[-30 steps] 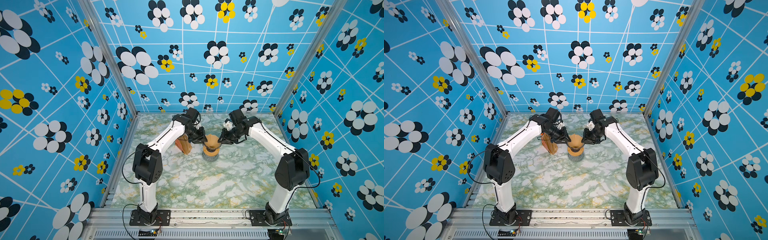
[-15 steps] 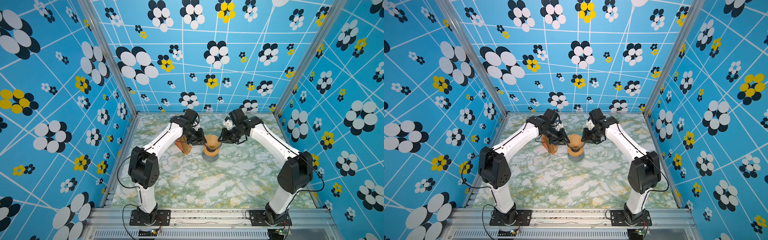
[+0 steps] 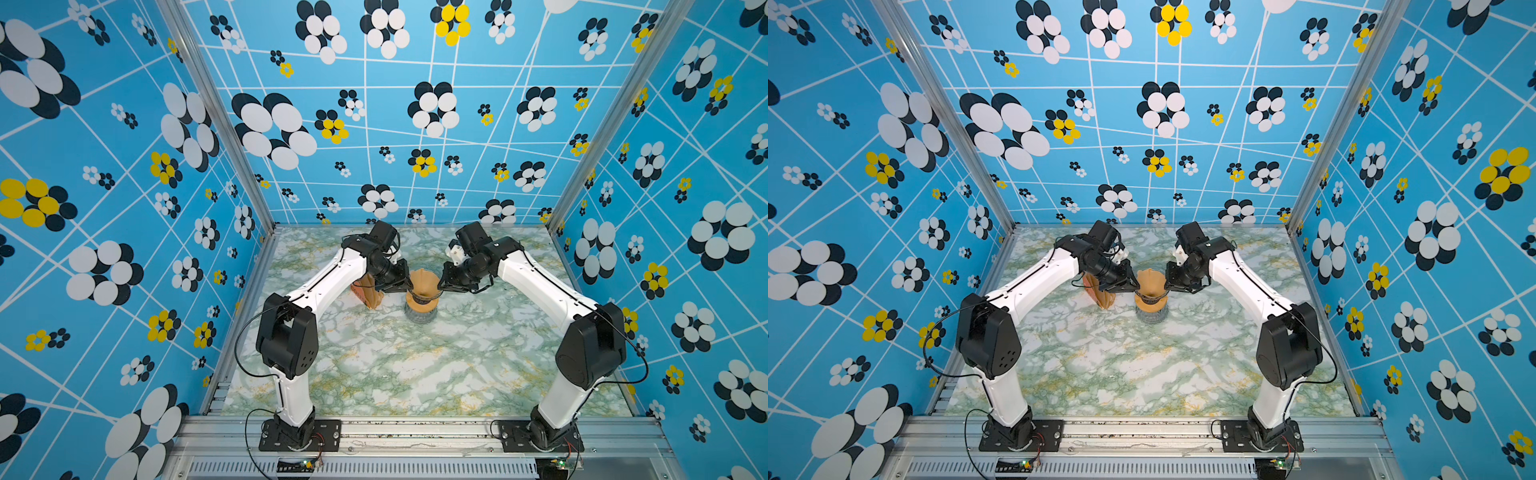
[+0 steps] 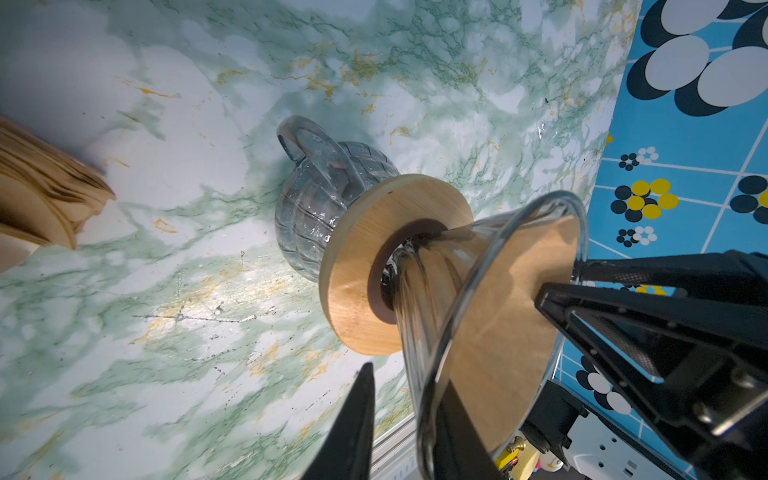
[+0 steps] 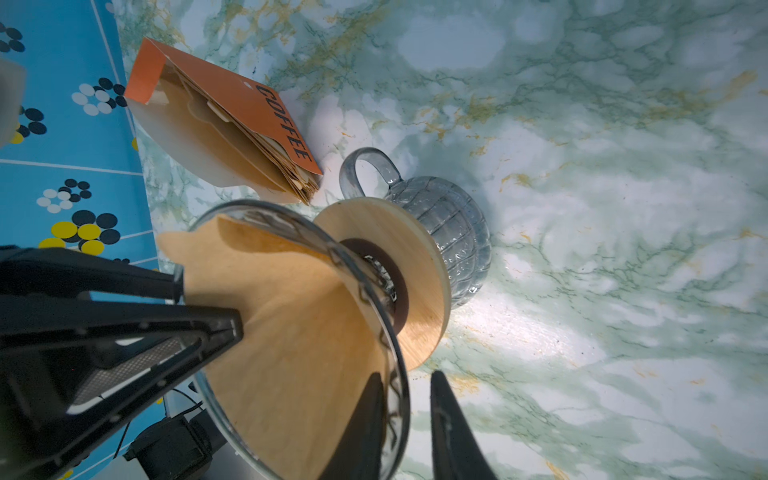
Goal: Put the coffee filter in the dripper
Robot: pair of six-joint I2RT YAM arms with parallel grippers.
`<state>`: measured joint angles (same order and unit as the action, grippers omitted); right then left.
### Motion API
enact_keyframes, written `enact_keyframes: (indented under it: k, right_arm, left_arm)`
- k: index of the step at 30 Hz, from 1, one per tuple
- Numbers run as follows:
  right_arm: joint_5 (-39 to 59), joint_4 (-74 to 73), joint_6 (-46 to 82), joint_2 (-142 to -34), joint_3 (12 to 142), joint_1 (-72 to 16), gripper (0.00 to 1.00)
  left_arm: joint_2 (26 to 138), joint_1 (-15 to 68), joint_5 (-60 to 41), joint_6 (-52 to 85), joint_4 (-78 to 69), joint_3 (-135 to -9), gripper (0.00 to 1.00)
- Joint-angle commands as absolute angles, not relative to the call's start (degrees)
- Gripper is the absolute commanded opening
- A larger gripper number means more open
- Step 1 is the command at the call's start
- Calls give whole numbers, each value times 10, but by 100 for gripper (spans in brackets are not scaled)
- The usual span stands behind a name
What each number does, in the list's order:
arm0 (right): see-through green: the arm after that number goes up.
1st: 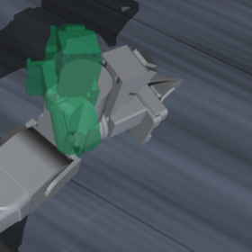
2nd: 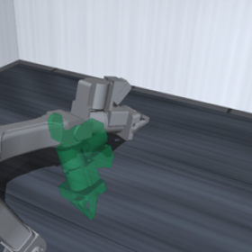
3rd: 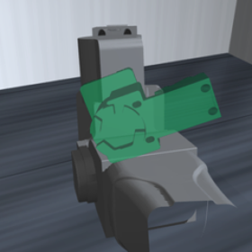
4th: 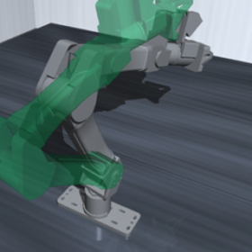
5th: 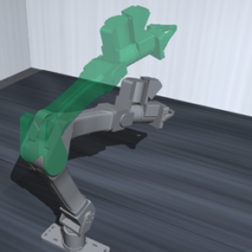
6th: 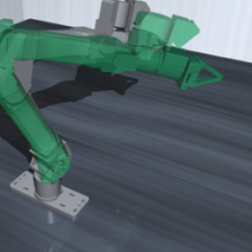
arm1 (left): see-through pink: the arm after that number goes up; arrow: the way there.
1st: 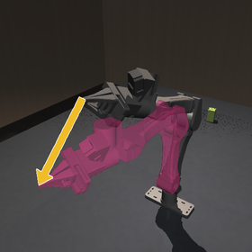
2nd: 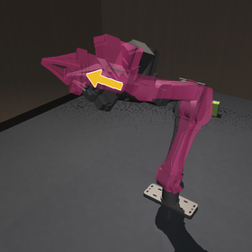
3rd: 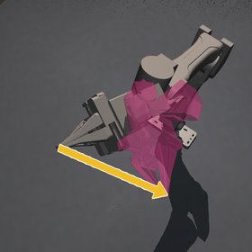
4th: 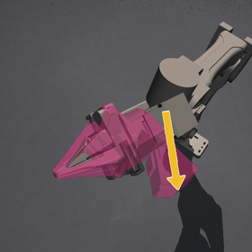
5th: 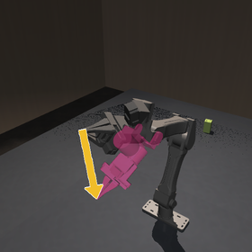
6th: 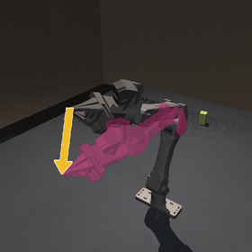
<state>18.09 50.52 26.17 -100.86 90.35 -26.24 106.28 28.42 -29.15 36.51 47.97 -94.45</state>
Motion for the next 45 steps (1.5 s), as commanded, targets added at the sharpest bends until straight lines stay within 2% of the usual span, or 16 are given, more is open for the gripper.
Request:
enact_keyframes:
  k: [1, 19, 35, 38, 41, 45]
  right_arm:
    - [170, 511, 261, -993, 899, -266, 22]
    - [169, 481, 269, -972, 885, -270, 17]
    - [163, 474, 271, -969, 879, -273, 13]
    - [163, 475, 271, -968, 879, -272, 15]
    - [162, 477, 271, -966, 882, -272, 22]
    - [163, 480, 272, -961, 889, -272, 23]
  left_arm:
    - [1037, 287, -287, 367, 475, -931, 22]
    - [1035, 288, -281, 375, 455, -913, 15]
    - [1028, 288, -287, 379, 443, -905, 15]
    - [1027, 288, -287, 379, 444, -905, 20]
    - [1024, 288, -287, 381, 444, -907, 23]
    - [1023, 288, -287, 380, 447, -911, 24]
